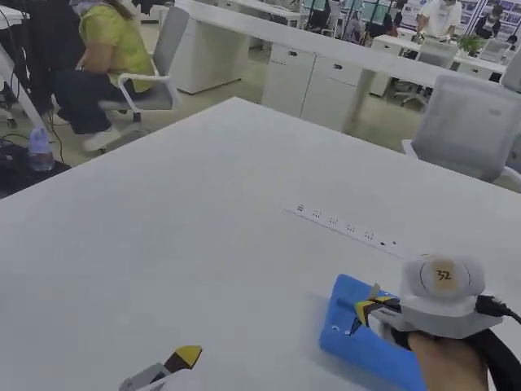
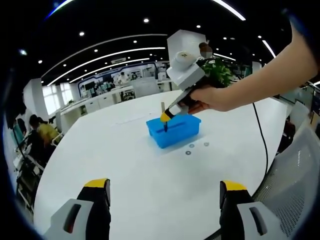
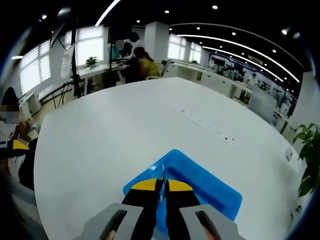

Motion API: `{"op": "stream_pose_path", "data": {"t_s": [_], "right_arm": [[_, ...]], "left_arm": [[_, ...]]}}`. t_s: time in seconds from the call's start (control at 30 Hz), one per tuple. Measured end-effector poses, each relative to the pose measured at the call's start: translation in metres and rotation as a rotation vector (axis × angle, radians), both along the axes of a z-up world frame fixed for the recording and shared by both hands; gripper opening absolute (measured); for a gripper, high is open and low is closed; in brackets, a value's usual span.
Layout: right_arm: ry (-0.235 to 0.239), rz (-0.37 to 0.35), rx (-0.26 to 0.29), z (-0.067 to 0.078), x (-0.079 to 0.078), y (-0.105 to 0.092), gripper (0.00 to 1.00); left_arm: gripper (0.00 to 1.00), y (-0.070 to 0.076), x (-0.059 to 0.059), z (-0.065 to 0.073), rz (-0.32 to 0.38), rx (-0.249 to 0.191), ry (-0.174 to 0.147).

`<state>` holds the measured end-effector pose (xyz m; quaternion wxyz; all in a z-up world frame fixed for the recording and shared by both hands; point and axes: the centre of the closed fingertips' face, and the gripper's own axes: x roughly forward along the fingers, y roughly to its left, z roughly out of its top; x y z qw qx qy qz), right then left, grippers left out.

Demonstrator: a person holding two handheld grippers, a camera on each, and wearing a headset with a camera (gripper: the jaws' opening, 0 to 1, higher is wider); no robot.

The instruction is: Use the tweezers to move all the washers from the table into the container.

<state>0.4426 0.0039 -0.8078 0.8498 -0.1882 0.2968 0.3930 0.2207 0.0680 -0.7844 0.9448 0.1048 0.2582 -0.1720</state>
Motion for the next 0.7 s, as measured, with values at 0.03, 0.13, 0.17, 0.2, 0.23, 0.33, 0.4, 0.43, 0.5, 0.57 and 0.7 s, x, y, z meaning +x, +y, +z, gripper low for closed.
{"op": "stream_pose_path", "data": {"t_s": [0.03, 0.13, 0.17, 0.2, 0.23, 0.33, 0.4, 0.43, 0.5, 0.57, 0.7], "right_arm": [[0.001, 0.0, -0.001, -0.0006, 0.0002, 0.0001, 0.01], [0.005, -0.003, -0.003, -0.0039, 0.0014, -0.0005, 0.01], [0.007, -0.004, -0.007, -0.0061, 0.0021, -0.0012, 0.01], [0.01, -0.005, -0.009, -0.0078, 0.0022, -0.0019, 0.01], [0.014, -0.005, -0.009, -0.0093, 0.0022, -0.0025, 0.01], [0.018, -0.02, 0.014, -0.0075, 0.001, -0.0037, 0.01], [0.017, -0.023, 0.023, -0.0079, 0.0014, -0.0034, 0.01], [0.017, -0.025, 0.025, -0.008, 0.0009, -0.004, 0.01], [0.022, -0.027, 0.03, -0.0082, 0.0007, -0.0043, 0.02], [0.018, -0.032, 0.018, -0.0082, 0.0014, -0.0061, 0.02], [0.031, -0.015, 0.019, -0.007, -0.0035, -0.0044, 0.03]], "left_arm": [[0.92, 0.0002, 0.0, -0.0003, 0.001, 0.0, 0.002], [0.92, 0.001, 0.0, -0.0008, 0.005, -0.001, 0.005], [0.92, 0.0013, 0.0, -0.001, 0.006, -0.002, 0.007], [0.92, 0.0013, 0.0, -0.0011, 0.007, -0.003, 0.008], [0.92, 0.0014, 0.0, -0.0012, 0.007, -0.002, 0.008], [0.92, 0.0008, -0.0003, -0.0008, 0.005, 0.002, 0.009], [0.91, 0.0002, -0.0005, -0.0009, 0.003, 0.002, 0.01], [0.91, -0.0001, -0.0006, -0.001, 0.002, 0.004, 0.011], [0.91, -0.0005, -0.0007, -0.0007, -0.001, 0.007, 0.011], [0.91, -0.0006, -0.0005, 0.0001, -0.002, 0.009, 0.008], [0.91, 0.0001, -0.0003, 0.0007, 0.001, 0.014, 0.004]]}}
